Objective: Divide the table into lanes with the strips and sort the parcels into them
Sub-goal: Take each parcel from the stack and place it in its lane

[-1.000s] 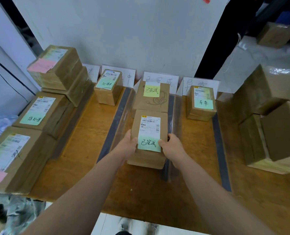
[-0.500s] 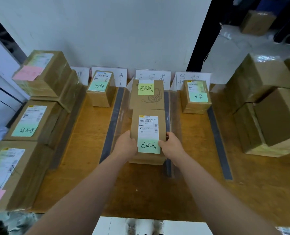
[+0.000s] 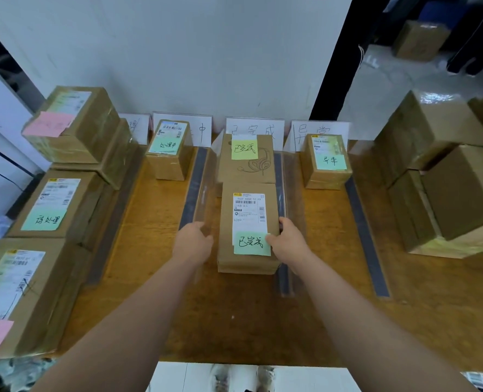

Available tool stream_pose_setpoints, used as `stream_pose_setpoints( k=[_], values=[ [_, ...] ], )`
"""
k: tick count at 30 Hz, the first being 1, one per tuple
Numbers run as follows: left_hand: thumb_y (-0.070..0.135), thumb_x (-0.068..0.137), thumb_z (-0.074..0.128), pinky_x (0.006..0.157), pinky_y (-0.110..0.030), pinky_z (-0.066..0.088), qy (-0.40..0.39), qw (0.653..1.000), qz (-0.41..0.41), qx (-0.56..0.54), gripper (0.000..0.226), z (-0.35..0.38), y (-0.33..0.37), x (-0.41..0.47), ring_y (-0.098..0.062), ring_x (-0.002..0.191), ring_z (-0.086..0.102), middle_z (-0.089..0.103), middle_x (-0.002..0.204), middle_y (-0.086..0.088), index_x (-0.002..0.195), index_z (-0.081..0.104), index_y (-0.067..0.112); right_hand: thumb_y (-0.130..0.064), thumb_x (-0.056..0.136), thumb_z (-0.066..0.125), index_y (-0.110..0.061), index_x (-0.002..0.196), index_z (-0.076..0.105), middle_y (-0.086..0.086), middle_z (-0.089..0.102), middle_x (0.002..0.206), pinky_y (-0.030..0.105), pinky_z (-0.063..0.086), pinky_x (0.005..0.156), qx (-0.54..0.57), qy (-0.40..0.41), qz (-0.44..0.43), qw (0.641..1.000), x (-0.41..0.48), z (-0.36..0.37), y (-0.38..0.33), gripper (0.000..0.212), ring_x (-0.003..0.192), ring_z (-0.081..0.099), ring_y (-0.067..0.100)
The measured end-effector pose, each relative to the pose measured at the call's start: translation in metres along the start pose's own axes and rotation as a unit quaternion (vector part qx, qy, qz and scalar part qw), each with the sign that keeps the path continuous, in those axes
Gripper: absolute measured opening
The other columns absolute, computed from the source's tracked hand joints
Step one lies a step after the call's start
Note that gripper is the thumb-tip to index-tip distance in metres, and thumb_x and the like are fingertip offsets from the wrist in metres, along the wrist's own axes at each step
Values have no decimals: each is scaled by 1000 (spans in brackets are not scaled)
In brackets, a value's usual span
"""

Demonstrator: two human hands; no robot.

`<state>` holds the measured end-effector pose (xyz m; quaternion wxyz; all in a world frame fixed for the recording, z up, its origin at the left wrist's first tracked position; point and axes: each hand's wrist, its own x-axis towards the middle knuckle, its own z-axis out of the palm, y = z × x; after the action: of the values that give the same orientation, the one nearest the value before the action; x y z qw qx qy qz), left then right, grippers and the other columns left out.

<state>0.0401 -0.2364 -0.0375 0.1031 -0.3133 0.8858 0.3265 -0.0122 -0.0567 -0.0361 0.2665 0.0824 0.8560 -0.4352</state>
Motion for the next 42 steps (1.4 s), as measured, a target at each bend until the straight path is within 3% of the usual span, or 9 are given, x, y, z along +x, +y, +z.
stream_pose_setpoints(
  k=[3, 5, 12, 16, 20, 25, 28, 34, 42],
  values=[
    [10, 98, 53, 55, -14, 41, 3, 1000, 5, -26, 45, -4, -1, 1, -7, 82, 56, 57, 138, -8, 143, 50, 13, -9, 99, 50, -18, 142, 35, 3, 57, 134, 22, 51, 58, 6, 4, 5, 1000, 0, 1, 0, 47, 100, 58, 15],
    [9, 99, 50, 52, -12, 35, 9, 999, 11, -39, 43, -9, -3, 2, -6, 77, 52, 58, 136, -8, 142, 50, 10, -9, 99, 49, -17, 143, 34, 3, 56, 135, 22, 51, 58, 10, 4, 5, 1000, -1, 2, -1, 47, 99, 57, 14],
    [7, 100, 46, 69, -19, 42, 1, 999, 1, -53, 36, -21, -5, 3, -16, 90, 56, 63, 119, -9, 134, 55, 5, -9, 99, 50, -18, 148, 29, 4, 54, 138, 19, 49, 53, 14, -4, 5, 1000, -4, 8, -6, 54, 107, 60, 18],
    [8, 99, 50, 86, -22, 40, -24, 999, 2, -48, 50, -21, -3, 1, -22, 126, 52, 50, 145, -10, 148, 39, 8, -9, 99, 48, -16, 144, 33, 5, 54, 137, 19, 49, 57, 10, -4, 0, 1000, -4, 9, -6, 48, 103, 57, 16],
    [8, 96, 57, 100, -31, 45, -43, 998, 9, -36, 62, -21, -6, 2, -21, 130, 49, 45, 150, -9, 152, 32, 12, -10, 99, 48, -15, 143, 35, 5, 56, 135, 20, 50, 58, 19, -1, 9, 1000, -3, 9, -5, 45, 99, 56, 16],
    [-3, 95, 51, 59, -14, 43, -43, 997, 32, -54, 51, -23, -8, -2, -4, 81, 53, 60, 127, -7, 143, 46, 12, -12, 100, 47, -14, 142, 34, 7, 58, 133, 20, 49, 56, 34, -3, 24, 999, -4, 9, -5, 44, 97, 55, 15],
    [-3, 95, 51, 53, -16, 39, -33, 997, 37, -64, 47, -22, -11, -2, -3, 70, 49, 54, 99, 4, 139, 50, 11, -11, 100, 47, -15, 142, 35, 7, 57, 134, 22, 50, 59, 40, 0, 27, 999, -4, 12, -5, 44, 98, 55, 16],
    [-2, 95, 51, 69, -24, 51, -27, 998, 27, -57, 49, -26, -13, 0, -17, 90, 58, 58, 113, 0, 142, 47, 12, -11, 100, 46, -15, 139, 39, 5, 57, 134, 33, 57, 76, 45, 13, 27, 999, -3, 17, -7, 40, 97, 54, 14],
    [2, 95, 54, 81, -24, 52, -31, 998, 16, -46, 66, -18, -23, 11, -24, 124, 54, 44, 150, -10, 154, 28, 18, -10, 100, 46, -14, 139, 39, 6, 57, 134, 22, 51, 57, 41, 20, 21, 999, -5, 17, -10, 40, 97, 54, 14]
  ],
)
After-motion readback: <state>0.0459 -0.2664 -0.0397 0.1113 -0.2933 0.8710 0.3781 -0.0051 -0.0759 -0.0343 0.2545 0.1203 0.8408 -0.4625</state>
